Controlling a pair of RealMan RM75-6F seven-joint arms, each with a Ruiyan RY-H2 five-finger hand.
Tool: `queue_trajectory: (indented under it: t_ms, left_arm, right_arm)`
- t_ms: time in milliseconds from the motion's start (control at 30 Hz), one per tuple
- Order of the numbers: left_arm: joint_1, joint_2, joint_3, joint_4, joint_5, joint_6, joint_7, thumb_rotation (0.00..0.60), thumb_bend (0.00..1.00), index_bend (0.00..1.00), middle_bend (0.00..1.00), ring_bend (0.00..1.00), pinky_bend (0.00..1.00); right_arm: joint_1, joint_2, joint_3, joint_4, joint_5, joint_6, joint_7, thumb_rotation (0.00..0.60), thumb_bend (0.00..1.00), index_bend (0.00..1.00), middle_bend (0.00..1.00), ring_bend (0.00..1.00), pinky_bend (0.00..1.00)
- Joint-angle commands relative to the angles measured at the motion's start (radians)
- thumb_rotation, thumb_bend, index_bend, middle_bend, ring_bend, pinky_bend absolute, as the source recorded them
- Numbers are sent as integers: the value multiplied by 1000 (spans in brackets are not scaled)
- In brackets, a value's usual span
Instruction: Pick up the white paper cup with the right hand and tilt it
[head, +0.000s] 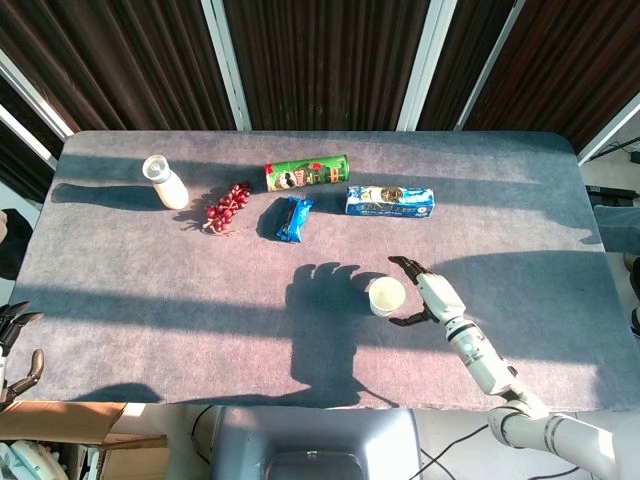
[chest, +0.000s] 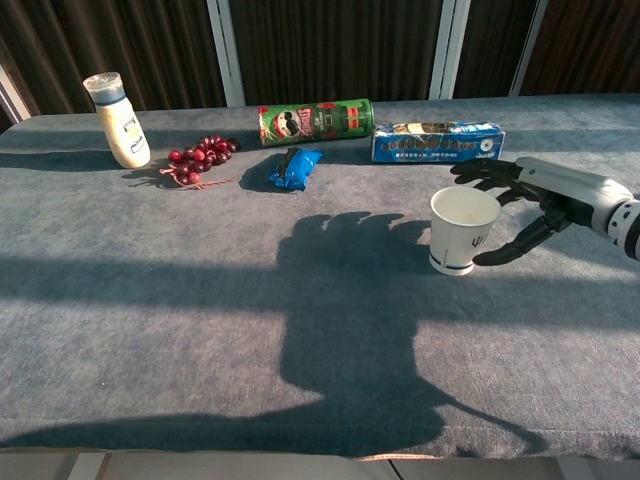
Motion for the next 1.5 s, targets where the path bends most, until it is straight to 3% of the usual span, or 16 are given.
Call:
queue_trajectory:
  t_ms: [33,267,600,767,867,967,1067,1300,1500]
  left_arm:
    - [0,1,0,0,0,0,-4,600,496,256,123,87,287]
    - [0,4,4,2,9,0,-14,600,496,256,124,86,287]
    - [2,7,3,5,9,2,-27,600,495,257,124,87,287]
    - [2,8,5,4,11,0,-30,600,496,257,124,86,287]
    - [1,9,5,3,13,-1,-28,600,496,257,124,86,287]
    - [2,9,6,1,13,-2,-26,600,495,257,124,86,287]
    - [1,9,7,-1,13,-4,-23,600,495,256,124,87,287]
    - [0,10,10,-5,18,-5,-17,600,496,256,124,87,288]
    - [0,12,10,-5,17,-7,-21,600,495,256,124,86,287]
  right_arm:
    - [12,-22,0,23,-2,-4,10,600,114,259,234,183,344]
    - [26,-64,-8,68,-21,12,42,600,113,349,298,258,410]
    - [19,-120,-10,148,-37,90,30,600,219,677,507,517,643]
    - [8,-130,-8,173,-56,164,-44,600,238,717,540,548,671]
    - [5,-120,-15,173,-83,216,-157,600,238,717,540,548,671]
    - [6,-84,-28,132,-108,244,-355,600,238,718,540,548,671]
    - [4,-33,-36,47,-107,240,-650,600,238,717,540,548,672]
    - [0,7,-33,-85,-26,192,-1194,600,241,718,540,548,674]
    - [-5,-9,-16,-134,101,139,-1370,600,243,702,540,544,672]
